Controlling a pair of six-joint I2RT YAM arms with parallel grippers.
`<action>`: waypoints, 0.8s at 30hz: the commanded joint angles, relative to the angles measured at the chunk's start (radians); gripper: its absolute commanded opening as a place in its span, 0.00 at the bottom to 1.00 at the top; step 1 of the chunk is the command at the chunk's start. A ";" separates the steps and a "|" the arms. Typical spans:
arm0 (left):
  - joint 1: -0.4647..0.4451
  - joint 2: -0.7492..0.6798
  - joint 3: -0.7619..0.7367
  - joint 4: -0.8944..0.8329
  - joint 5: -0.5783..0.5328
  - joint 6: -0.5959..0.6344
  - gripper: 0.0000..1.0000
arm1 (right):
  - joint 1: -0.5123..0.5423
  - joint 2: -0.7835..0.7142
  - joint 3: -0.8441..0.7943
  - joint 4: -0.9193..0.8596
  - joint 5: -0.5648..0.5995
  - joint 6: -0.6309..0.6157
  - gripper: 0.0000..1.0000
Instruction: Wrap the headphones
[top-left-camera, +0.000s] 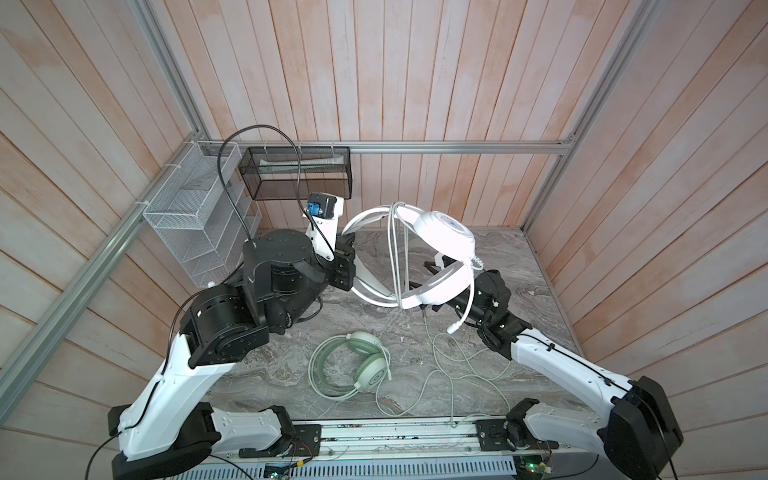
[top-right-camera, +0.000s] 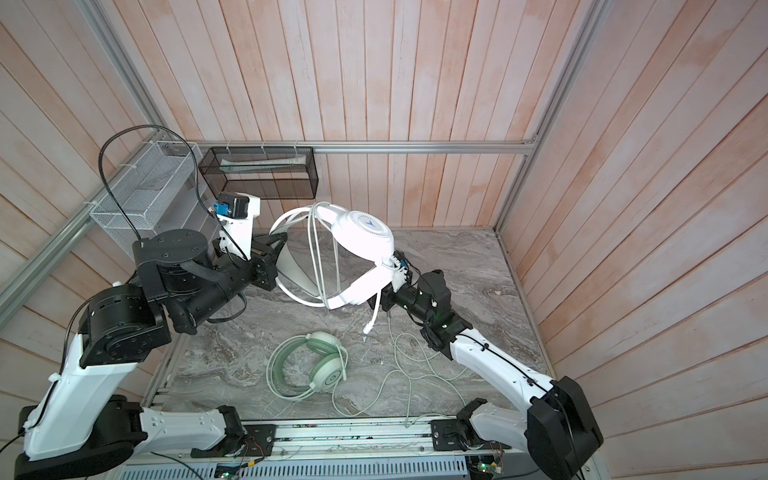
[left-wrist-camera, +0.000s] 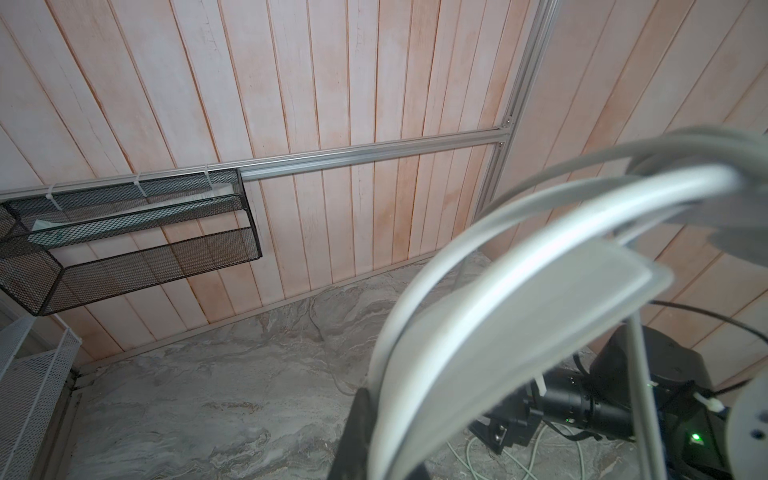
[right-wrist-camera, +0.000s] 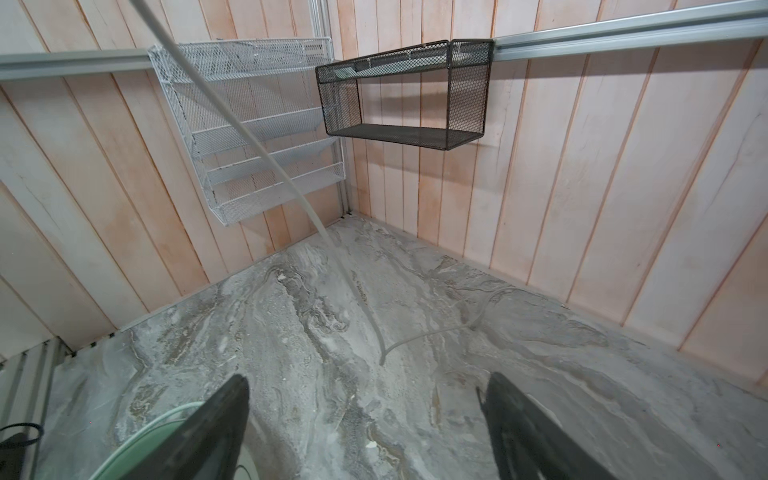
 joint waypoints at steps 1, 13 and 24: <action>-0.001 0.011 0.085 0.023 0.022 -0.027 0.00 | 0.034 -0.002 -0.036 0.151 -0.035 0.034 0.91; -0.001 0.097 0.259 -0.018 0.085 -0.049 0.00 | -0.004 0.219 -0.034 0.278 0.091 0.056 0.87; -0.001 0.121 0.303 -0.016 0.119 -0.062 0.00 | -0.044 0.391 0.098 0.301 -0.025 0.082 0.81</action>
